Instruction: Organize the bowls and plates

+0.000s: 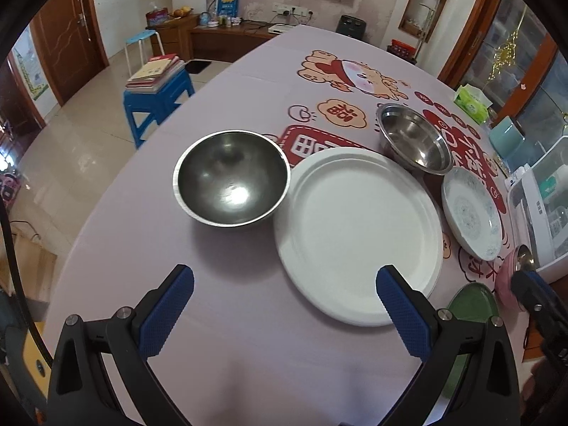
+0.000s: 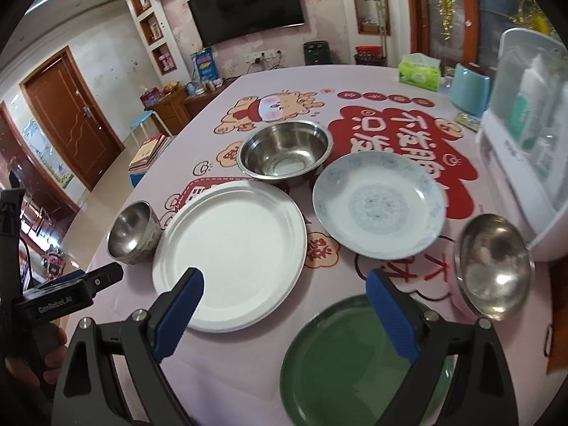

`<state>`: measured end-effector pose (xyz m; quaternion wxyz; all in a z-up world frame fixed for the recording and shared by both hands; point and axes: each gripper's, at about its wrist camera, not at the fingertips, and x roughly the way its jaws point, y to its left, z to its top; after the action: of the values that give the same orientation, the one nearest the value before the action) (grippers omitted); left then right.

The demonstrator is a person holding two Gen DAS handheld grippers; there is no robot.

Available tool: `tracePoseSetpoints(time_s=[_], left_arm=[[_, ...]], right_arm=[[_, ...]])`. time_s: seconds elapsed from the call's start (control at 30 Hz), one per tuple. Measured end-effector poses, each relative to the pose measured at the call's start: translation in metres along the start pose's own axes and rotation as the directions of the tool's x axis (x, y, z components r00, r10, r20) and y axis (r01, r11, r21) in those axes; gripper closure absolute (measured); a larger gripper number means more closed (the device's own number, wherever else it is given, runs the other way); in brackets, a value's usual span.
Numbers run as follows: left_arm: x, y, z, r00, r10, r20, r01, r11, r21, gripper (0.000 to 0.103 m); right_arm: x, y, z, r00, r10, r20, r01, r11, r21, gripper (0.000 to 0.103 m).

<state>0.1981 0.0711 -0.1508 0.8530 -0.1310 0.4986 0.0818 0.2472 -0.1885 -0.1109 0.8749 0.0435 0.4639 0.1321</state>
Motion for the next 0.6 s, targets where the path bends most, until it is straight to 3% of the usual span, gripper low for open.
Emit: tracePoseSetpoints(time_s=[0.27, 0.6], left_arm=[[0.047, -0.009, 0.001, 0.999, 0.022, -0.045, -0.022, 1.000, 0.010, 0.001], [0.083, -0.007, 0.005, 0.996, 0.053, -0.068, -0.052, 0.999, 0.010, 0.001]], right_arm=[[0.042, -0.001, -0.001, 0.997, 0.082, -0.010, -0.083, 0.995, -0.054, 0.010], [0.084, -0.004, -0.002, 0.994, 0.090, -0.063, -0.096, 0.991, -0.093, 0.010]])
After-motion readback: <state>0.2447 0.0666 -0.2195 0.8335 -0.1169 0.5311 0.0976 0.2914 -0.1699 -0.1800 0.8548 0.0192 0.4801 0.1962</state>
